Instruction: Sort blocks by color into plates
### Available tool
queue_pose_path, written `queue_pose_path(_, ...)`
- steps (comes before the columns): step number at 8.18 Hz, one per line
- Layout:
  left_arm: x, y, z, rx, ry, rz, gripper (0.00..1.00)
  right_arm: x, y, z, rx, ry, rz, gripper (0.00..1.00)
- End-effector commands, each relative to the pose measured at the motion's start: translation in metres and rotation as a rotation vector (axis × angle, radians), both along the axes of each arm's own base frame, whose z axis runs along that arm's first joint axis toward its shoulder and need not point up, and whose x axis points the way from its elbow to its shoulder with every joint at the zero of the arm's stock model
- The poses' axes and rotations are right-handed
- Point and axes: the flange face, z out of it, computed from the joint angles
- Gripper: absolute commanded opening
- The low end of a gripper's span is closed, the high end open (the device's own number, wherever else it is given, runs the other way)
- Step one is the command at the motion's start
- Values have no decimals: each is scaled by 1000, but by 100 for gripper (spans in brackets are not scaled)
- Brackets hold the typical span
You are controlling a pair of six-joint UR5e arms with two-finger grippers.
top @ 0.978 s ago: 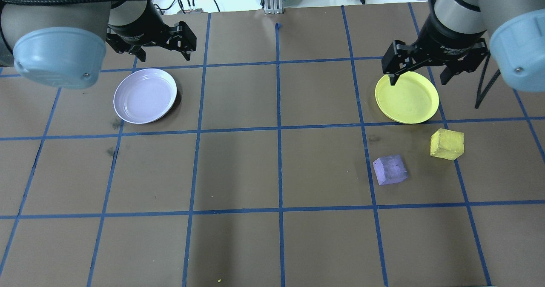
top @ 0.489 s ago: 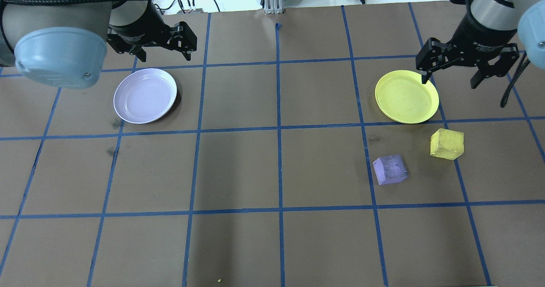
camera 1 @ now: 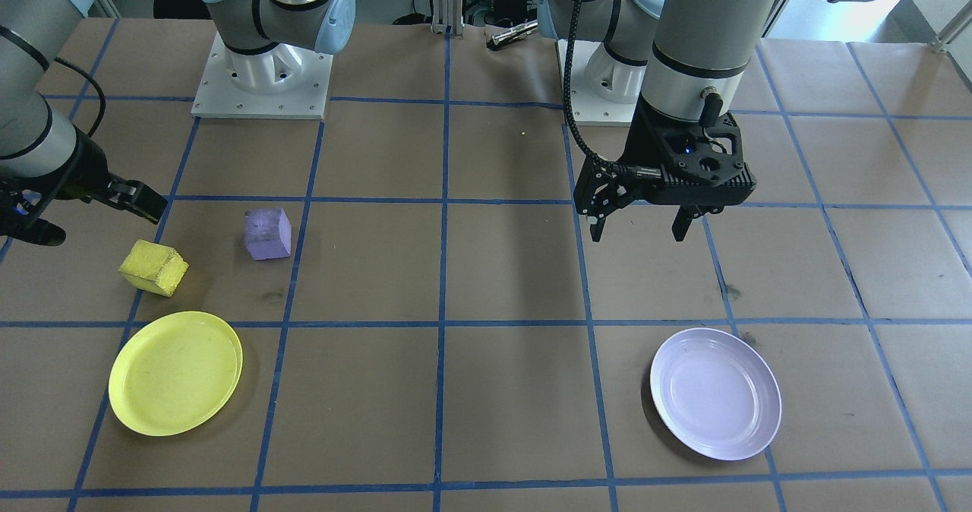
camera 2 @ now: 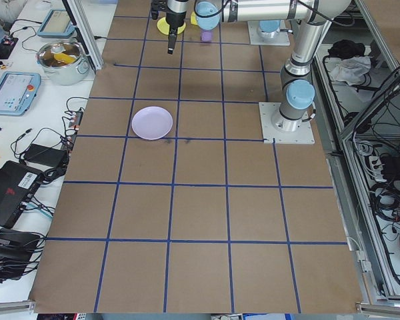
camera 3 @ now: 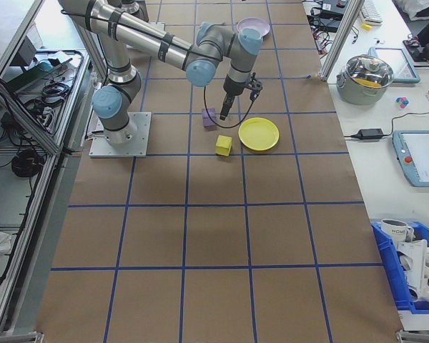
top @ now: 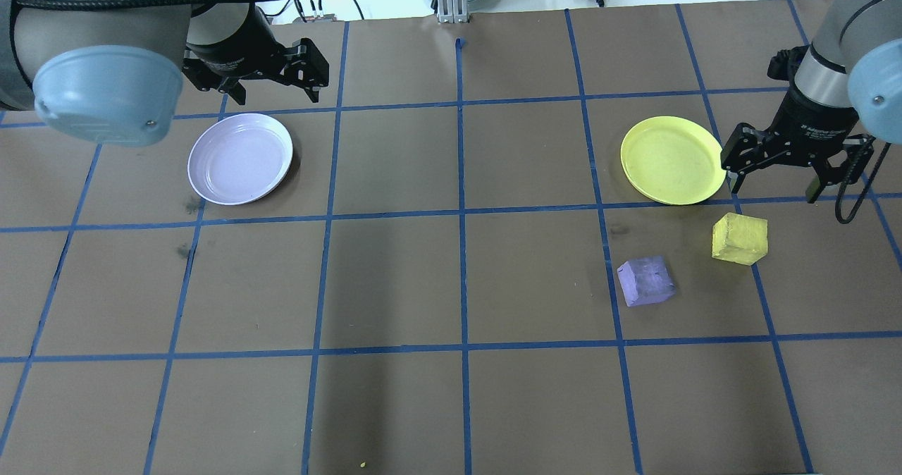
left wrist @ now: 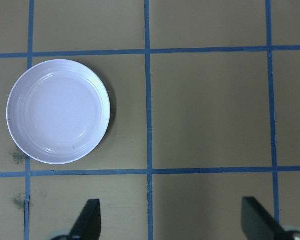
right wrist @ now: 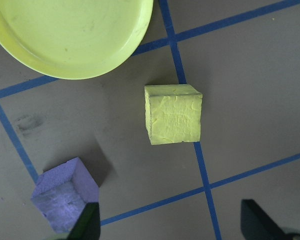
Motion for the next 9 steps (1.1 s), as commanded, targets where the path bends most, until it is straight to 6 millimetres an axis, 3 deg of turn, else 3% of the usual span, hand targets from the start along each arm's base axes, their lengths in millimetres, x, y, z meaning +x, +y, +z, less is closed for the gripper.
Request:
queue_pose_path(1, 0, 0, 1, -2, -1, -2, 100, -30, -18, -47, 50, -22, -9, 100)
queue_pose_path(4, 0, 0, 0, -1, 1, 2, 100, -37, -35, -104, 114, -45, -16, 100)
queue_pose_path(7, 0, -1, 0, -1, 1, -1, 100, -41, -38, -140, 195, -44, -3, 100)
queue_pose_path(9, -1, -3, 1, -23, 2, -6, 100, -45, -36, -148, 229, -20, 31, 100)
